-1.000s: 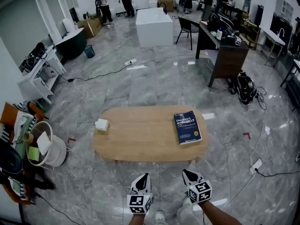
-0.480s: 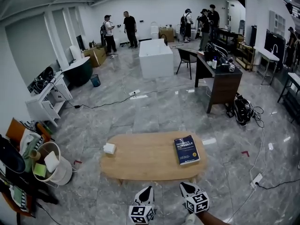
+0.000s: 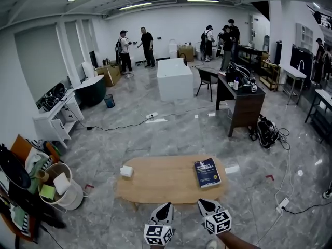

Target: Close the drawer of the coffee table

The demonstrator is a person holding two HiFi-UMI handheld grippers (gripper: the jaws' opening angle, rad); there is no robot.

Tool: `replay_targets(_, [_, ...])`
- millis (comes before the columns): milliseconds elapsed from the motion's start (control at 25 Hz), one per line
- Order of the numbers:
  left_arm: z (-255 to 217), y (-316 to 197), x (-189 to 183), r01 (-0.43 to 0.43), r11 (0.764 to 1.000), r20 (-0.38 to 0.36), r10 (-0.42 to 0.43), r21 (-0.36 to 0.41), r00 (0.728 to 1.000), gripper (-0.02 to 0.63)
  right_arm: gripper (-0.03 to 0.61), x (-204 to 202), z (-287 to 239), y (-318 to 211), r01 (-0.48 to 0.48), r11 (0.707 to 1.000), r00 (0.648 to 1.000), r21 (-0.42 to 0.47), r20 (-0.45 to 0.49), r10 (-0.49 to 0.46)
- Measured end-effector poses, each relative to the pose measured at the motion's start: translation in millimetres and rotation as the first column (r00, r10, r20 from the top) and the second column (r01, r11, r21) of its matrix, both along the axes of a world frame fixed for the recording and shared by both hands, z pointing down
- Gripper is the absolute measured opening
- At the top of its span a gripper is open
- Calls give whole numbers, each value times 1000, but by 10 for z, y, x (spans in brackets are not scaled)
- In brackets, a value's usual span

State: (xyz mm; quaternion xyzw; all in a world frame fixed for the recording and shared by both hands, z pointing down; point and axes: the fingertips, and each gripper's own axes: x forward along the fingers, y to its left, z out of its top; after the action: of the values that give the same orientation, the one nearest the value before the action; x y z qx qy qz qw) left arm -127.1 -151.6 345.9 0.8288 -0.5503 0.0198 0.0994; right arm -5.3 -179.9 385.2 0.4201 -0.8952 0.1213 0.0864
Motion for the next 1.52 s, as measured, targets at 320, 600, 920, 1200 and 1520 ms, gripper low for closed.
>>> replay_targets(320, [-633, 164, -83, -55, 994, -7, 56, 97, 998, 0, 18, -135, -550, 229, -15, 995, 1000, 94, 10, 14])
replay_targets(600, [-989, 290, -117, -113, 984, -7, 115, 139, 993, 0, 18, -269, -912, 367, -26, 987, 1000, 156, 10, 25])
replay_targets(920, [-1080, 391, -155, -134, 981, -4, 136, 141, 991, 0, 18, -321, -1057, 488, -25, 984, 1000, 179, 0, 25])
replay_targets(1200, [-1232, 406, -113, -128, 979, -1, 130, 159, 992, 0, 18, -203, -1214, 511, -37, 979, 999, 198, 20, 34])
replay_targets(1520, [-1355, 670, 192, -129, 979, 9, 129, 157, 992, 0, 18, 78, -1380, 809, -15, 978, 1000, 208, 16, 11])
